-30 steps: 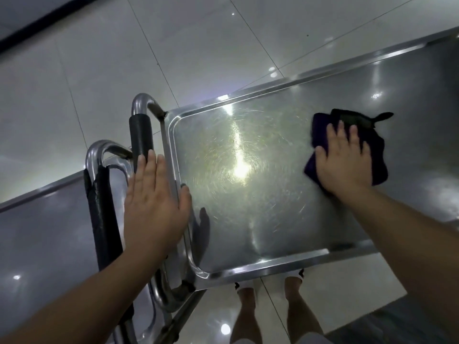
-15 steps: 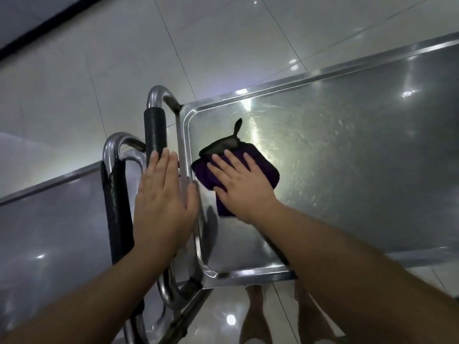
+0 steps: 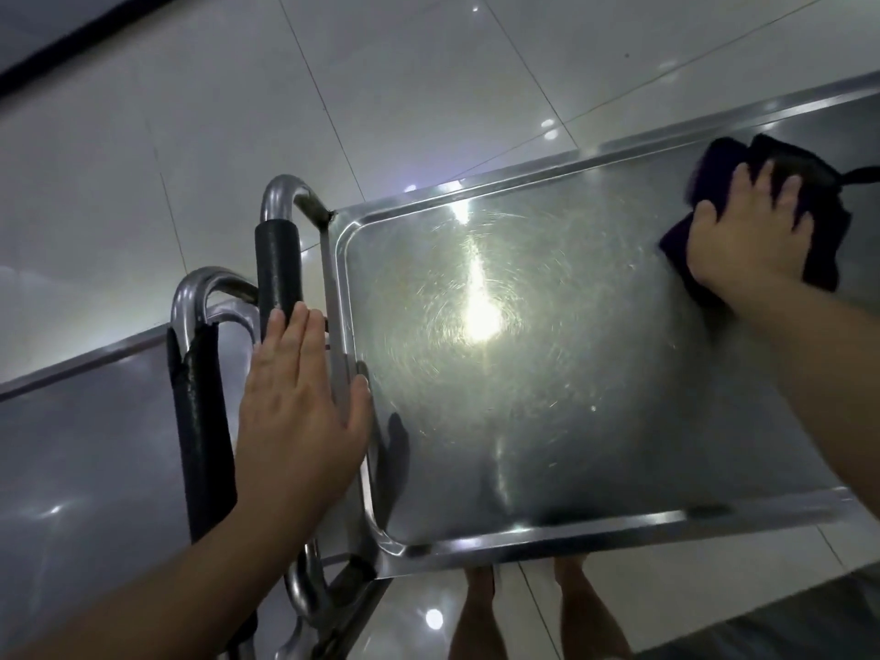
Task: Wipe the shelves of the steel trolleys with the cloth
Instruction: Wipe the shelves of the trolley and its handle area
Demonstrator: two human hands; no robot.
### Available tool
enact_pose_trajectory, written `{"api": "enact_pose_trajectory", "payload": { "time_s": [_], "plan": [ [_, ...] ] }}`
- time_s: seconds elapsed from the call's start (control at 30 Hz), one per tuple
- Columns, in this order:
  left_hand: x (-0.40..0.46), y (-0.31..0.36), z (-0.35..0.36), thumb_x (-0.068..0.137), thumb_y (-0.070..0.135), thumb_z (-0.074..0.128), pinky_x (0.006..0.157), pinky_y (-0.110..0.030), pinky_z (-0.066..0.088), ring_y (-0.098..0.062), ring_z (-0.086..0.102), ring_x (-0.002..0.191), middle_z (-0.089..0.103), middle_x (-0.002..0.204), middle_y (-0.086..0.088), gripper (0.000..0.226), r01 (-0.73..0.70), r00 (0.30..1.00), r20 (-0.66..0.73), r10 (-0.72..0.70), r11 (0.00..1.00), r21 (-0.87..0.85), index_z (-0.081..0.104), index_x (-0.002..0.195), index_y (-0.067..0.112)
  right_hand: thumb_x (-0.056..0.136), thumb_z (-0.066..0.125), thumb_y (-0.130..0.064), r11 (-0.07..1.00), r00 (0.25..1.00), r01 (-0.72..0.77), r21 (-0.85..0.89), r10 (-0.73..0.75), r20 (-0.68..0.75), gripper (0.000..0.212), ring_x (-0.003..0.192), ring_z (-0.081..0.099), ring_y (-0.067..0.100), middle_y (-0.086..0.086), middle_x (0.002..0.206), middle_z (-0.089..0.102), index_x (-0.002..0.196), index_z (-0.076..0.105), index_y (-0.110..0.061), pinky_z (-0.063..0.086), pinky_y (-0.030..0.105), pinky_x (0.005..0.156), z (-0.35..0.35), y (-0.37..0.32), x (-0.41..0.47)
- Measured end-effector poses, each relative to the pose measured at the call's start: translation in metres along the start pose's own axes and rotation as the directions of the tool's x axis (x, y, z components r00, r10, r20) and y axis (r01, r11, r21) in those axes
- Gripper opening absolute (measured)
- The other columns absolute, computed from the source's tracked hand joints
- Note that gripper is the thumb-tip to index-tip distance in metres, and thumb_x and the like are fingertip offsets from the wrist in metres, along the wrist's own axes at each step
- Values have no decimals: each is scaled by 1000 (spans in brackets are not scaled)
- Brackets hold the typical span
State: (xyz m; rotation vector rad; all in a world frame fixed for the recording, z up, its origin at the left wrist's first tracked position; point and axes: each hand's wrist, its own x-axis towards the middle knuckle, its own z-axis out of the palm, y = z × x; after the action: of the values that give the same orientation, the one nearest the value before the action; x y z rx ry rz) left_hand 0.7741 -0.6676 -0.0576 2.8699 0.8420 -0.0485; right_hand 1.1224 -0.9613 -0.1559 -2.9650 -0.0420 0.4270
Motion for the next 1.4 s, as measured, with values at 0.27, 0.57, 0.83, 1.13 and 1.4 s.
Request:
{"api": "enact_pose_trajectory", "payload": {
  "time_s": [0.27, 0.57, 0.83, 1.13, 1.4],
  "plan": [
    [0, -1, 1, 101, 51, 43, 130, -40, 3, -14, -4, 162, 13, 175, -6, 81, -2, 1000, 14, 2, 999, 36, 18, 166, 10, 106, 25, -48, 903, 901, 429, -37, -424, 90, 66, 159, 2, 28, 0, 174, 3, 166, 9, -24, 8, 53, 126, 55, -197, -69],
    [-10, -12, 3, 102, 50, 43, 129, -39, 5, -12, -4, 161, 15, 174, -5, 78, 14, 1000, 14, -15, 998, 55, 16, 166, 15, 106, 14, -54, 489, 483, 871, -52, -832, 272, 63, 160, -2, 19, -8, 173, 3, 165, 7, -33, -1, 50, 127, 102, -265, -148],
    [-9, -13, 3, 102, 48, 41, 131, -40, 6, -13, -2, 162, 15, 174, -5, 77, 16, 1000, 21, -16, 1000, 17, 18, 167, 13, 104, 21, -53, 834, 838, 545, -83, -539, 85, 66, 160, 3, 22, -6, 174, 4, 165, 13, -29, 7, 53, 127, 45, -151, -21],
    [-6, -12, 3, 102, 49, 40, 131, -44, 9, -11, -3, 161, 15, 174, -4, 77, 28, 1000, 11, -28, 999, -29, 16, 167, 16, 99, 12, -59, 913, 919, 395, -103, -390, 67, 77, 159, 7, 31, 5, 174, 6, 166, 10, -21, 12, 58, 125, -6, -11, 39],
    [-5, -9, -1, 100, 50, 38, 130, -44, 9, -13, 0, 162, 16, 174, -7, 79, 40, 999, 22, -39, 998, -50, 19, 166, 12, 105, 14, -58, 820, 835, 547, -169, -517, 190, 70, 159, 10, 22, 0, 171, 15, 164, 24, -21, 16, 50, 125, 27, 118, -140]
  ]
}}
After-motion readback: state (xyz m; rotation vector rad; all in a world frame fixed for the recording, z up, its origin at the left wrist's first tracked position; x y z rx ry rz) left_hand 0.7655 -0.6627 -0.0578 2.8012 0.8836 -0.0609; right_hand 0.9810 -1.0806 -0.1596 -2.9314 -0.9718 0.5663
